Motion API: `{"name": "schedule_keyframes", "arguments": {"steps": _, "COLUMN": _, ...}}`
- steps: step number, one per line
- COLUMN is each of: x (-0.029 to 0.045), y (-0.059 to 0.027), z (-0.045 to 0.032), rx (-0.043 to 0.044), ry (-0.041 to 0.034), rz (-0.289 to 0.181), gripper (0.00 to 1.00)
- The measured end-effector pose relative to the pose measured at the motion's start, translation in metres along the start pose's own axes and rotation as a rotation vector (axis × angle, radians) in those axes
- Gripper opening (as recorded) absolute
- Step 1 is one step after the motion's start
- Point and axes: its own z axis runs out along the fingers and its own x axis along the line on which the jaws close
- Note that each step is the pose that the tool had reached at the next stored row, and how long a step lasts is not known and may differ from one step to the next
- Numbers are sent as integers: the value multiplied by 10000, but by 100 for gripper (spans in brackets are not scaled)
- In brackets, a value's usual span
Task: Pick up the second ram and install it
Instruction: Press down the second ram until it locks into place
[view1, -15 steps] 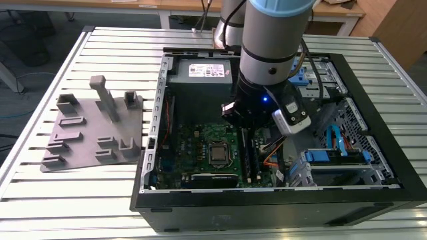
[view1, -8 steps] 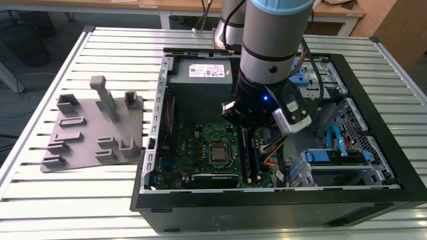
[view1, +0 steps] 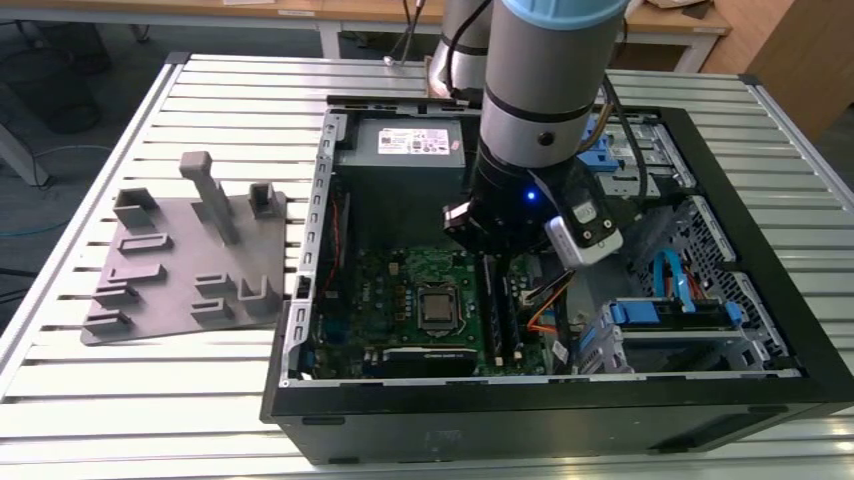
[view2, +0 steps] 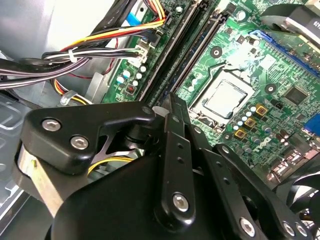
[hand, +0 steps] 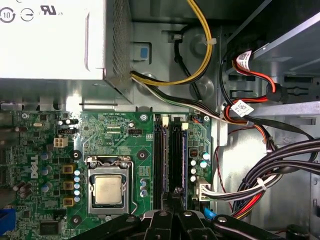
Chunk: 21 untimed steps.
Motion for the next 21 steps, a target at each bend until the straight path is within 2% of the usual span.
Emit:
{"name": "schedule_keyframes", "arguments": {"steps": 5, "x": 5, "y": 79, "z": 81, "rx": -2, "ry": 4, "rz": 0, "gripper": 11}}
{"name": "schedule_keyframes", "arguments": {"steps": 11, "x": 13, "y": 302, "z": 190, "rx": -5, "ry": 4, "rz": 0, "gripper": 11}}
{"name": "schedule_keyframes", "arguments": {"steps": 13, "x": 18, "y": 352, "z": 225, "rx": -4, "ry": 4, "rz": -1, "gripper": 11}}
{"name": "schedule_keyframes", "arguments": {"steps": 21, "x": 36, "y": 392, "z": 349, "rx": -7, "ry": 4, "rz": -28, "gripper": 11}}
